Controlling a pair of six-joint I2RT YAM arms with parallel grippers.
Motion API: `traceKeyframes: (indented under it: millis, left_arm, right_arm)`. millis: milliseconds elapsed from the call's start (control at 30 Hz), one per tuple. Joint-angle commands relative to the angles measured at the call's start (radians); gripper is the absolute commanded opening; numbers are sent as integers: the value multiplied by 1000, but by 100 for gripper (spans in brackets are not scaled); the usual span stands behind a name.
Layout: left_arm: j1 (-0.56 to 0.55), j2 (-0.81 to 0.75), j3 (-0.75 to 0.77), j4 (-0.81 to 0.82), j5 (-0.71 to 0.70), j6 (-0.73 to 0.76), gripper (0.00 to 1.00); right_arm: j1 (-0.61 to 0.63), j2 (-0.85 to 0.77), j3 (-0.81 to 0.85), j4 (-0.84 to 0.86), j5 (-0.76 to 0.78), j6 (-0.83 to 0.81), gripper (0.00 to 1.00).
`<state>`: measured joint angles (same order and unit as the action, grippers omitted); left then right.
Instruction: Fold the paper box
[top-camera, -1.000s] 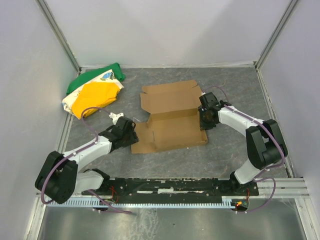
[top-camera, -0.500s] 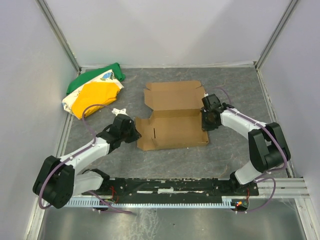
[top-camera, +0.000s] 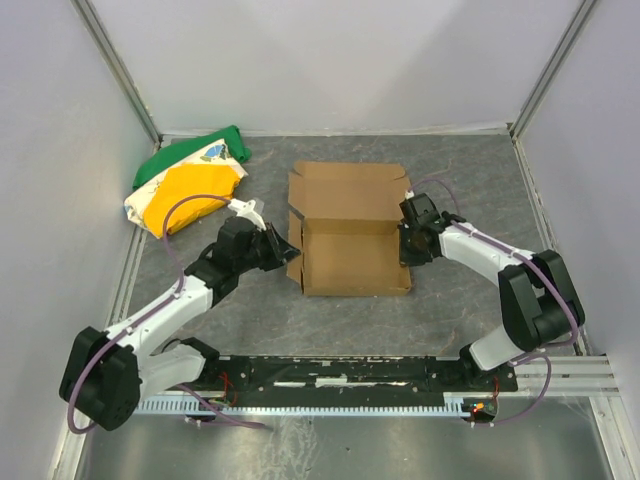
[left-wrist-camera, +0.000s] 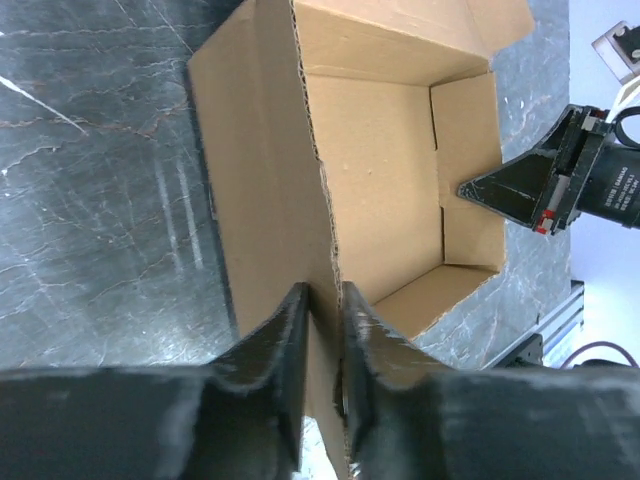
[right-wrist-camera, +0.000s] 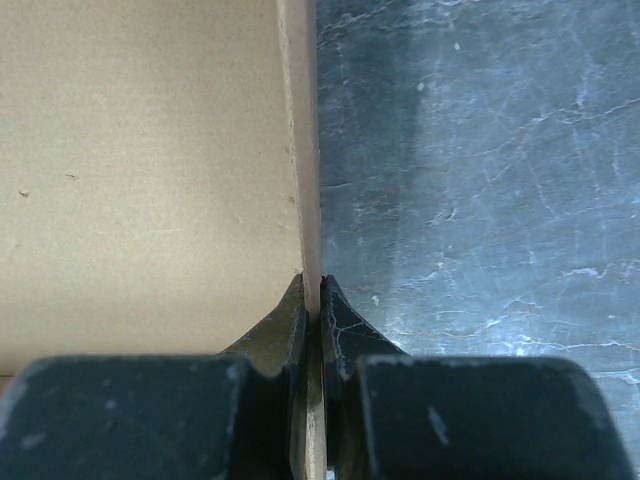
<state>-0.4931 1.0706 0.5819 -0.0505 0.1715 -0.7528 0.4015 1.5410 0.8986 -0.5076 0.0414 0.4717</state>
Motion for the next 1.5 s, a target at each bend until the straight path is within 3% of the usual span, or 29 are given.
traceKeyframes:
  millis: [0,67,233,800,1000,1467]
  left_arm:
    - [-4,47,40,84,95,26,35]
    - [-4,73,42,81,85,39,46]
    - [-4,95,33,63,65,58,53]
    - [-4,7,-100,217,74,3,59]
    - [-3,9,-107,234,88,-9,69]
    - [-4,4,-154,313,113,-52,71]
  right_arm:
    - [39,-28,-15,16,-37,41,7]
    - [47,-35,-20,20,-38,50,7]
    - [52,-47,-35,24,-35,57,8]
    - [54,-52,-63,43,-38,49,8]
    - [56,-44,-63,44,-40,43,8]
    - [59,-35,-68,46,-37,37,8]
